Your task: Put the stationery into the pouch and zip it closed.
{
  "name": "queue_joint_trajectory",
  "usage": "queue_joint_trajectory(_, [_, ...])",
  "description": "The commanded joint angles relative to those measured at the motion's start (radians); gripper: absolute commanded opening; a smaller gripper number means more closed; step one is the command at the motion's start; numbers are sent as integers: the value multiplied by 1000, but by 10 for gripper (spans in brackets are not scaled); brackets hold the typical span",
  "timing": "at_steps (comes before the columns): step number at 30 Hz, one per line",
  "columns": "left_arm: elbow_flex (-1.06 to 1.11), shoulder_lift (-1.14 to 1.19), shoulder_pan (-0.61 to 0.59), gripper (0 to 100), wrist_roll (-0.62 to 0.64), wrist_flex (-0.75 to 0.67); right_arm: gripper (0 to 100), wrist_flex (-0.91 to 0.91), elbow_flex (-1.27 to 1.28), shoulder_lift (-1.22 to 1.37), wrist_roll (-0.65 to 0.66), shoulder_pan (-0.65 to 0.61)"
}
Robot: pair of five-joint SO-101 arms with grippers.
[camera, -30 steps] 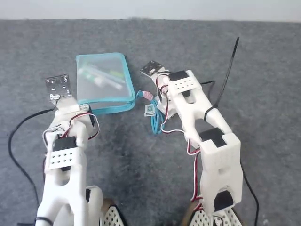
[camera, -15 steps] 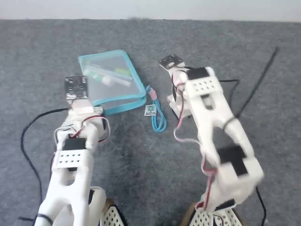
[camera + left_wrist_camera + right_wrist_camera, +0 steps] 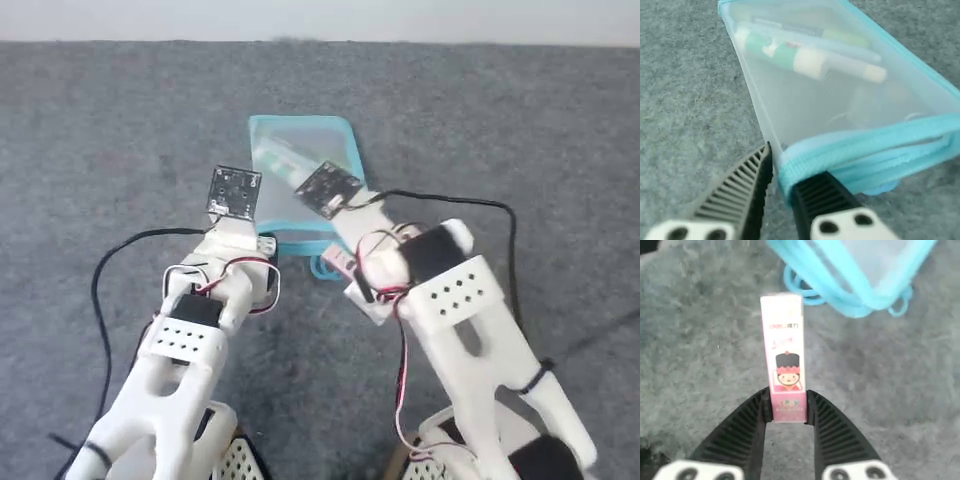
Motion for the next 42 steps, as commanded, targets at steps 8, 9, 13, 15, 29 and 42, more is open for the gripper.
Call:
queue_joint_trajectory(8, [-15,-23,14,12,-2,-14,8,54,-278,372,-100,-24])
queue_joint_trajectory(9, [-15,-23,14,12,-2,-14,8,67,-319,409,-109,-24])
queue_joint_trajectory(13, [-15,-23,12,12,-2,-14,8,97,-482,536,-152,-24])
queue_joint_trajectory(15, [-15,-23,12,12,-2,-14,9,107,-555,593,-169,-24])
queue_joint_trajectory(29, [-13,-23,20,12,-9,-14,13,107,-977,926,-224,48])
queue_joint_trajectory(42, [-8,-23,18,12,-11,-15,216,130,-1045,888,-256,22])
